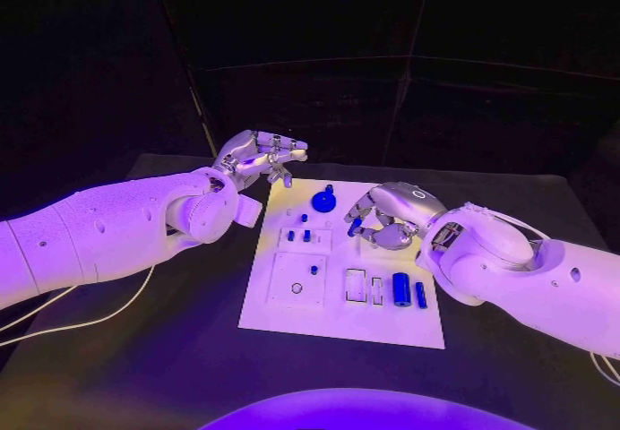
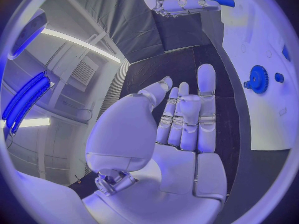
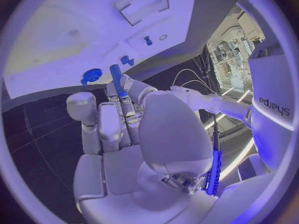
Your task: Assemble the parts on the task board
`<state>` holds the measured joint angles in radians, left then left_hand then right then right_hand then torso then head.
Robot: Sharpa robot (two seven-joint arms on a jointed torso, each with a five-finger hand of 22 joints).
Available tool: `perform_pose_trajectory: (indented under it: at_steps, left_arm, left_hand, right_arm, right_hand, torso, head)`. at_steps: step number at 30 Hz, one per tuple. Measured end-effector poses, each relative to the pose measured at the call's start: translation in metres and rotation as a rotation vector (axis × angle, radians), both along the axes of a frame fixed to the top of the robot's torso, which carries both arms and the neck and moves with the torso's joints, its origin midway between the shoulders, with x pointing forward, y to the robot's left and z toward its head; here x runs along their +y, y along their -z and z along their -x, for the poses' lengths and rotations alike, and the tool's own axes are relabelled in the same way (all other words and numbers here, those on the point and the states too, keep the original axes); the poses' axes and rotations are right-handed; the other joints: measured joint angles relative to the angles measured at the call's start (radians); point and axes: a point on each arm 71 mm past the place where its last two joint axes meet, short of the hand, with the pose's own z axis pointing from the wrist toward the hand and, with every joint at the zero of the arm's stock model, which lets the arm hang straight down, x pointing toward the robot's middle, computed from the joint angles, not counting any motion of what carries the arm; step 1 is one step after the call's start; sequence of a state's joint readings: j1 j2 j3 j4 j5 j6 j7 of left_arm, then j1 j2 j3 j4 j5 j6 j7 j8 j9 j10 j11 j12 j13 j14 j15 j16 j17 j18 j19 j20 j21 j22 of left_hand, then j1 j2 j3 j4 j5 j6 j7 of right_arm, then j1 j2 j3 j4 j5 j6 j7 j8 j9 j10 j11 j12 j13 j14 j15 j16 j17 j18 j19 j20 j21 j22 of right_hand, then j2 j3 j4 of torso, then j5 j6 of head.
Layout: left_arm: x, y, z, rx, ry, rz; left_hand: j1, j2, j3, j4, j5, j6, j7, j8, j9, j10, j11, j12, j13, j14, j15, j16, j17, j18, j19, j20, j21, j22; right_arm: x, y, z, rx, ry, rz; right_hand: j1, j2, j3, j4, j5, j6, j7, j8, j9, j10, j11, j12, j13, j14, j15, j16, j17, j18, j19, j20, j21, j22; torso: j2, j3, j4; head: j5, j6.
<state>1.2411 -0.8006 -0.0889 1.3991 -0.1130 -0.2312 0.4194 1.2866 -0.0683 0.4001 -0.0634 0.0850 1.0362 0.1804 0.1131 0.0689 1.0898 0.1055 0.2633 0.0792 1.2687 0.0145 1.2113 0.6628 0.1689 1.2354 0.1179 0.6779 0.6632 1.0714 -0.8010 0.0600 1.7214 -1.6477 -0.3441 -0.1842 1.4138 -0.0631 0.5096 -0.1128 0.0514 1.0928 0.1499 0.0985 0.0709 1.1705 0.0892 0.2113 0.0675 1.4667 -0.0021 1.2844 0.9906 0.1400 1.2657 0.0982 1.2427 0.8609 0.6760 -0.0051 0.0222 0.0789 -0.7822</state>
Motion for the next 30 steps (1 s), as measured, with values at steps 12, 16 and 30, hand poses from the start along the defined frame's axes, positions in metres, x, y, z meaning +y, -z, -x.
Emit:
perform_pose_trajectory:
  at_steps: [12, 16, 30]
  left_arm:
    - [-0.003, 0.0, 0.0, -0.002, 0.005, 0.003]
    - [-0.006, -0.001, -0.001, -0.005, 0.009, 0.004]
    - [-0.01, -0.002, -0.005, -0.011, 0.007, 0.003]
  left_hand:
    - [0.0, 0.0, 0.0, 0.0, 0.0, 0.0, 0.0, 0.0, 0.0, 0.0, 0.0, 0.004, 0.0, 0.0, 0.0, 0.0, 0.0, 0.0, 0.0, 0.0, 0.0, 0.0]
    - [0.0, 0.0, 0.0, 0.0, 0.0, 0.0, 0.0, 0.0, 0.0, 0.0, 0.0, 0.004, 0.0, 0.0, 0.0, 0.0, 0.0, 0.0, 0.0, 0.0, 0.0, 0.0]
    - [0.0, 0.0, 0.0, 0.0, 0.0, 0.0, 0.0, 0.003, 0.0, 0.0, 0.0, 0.004, 0.001, 0.0, 0.0, 0.0, -0.008, 0.0, 0.0, 0.0, 0.0, -0.001]
  right_arm:
    - [0.063, 0.004, 0.014, 0.074, -0.157, -0.111]
    - [0.079, 0.019, 0.021, 0.112, -0.202, -0.099]
    - [0.099, 0.046, 0.029, 0.172, -0.279, 0.016]
  right_hand:
    - [0.0, 0.0, 0.005, 0.001, 0.0, 0.0, 0.0, -0.004, -0.001, 0.0, 0.0, -0.005, 0.0, 0.0, 0.0, 0.0, -0.002, 0.0, 0.0, 0.0, 0.0, -0.005]
    - [0.0, 0.0, 0.005, 0.001, 0.004, -0.004, 0.004, -0.009, -0.002, 0.0, 0.0, -0.006, 0.0, 0.0, 0.0, 0.0, -0.002, 0.0, 0.0, 0.0, 0.0, -0.004]
    - [-0.015, -0.006, 0.005, 0.001, 0.005, -0.004, 0.004, -0.009, -0.002, 0.0, 0.0, -0.008, 0.0, 0.0, 0.0, 0.0, -0.01, 0.0, 0.0, 0.0, 0.0, -0.006]
  torso:
    - [0.001, -0.0015, 0.0012]
    - [0.001, -0.0012, 0.0012]
    - [0.001, 0.001, 0.0011]
  head:
    - [0.015, 0.004]
    - [0.022, 0.002]
    - [0.036, -0.005]
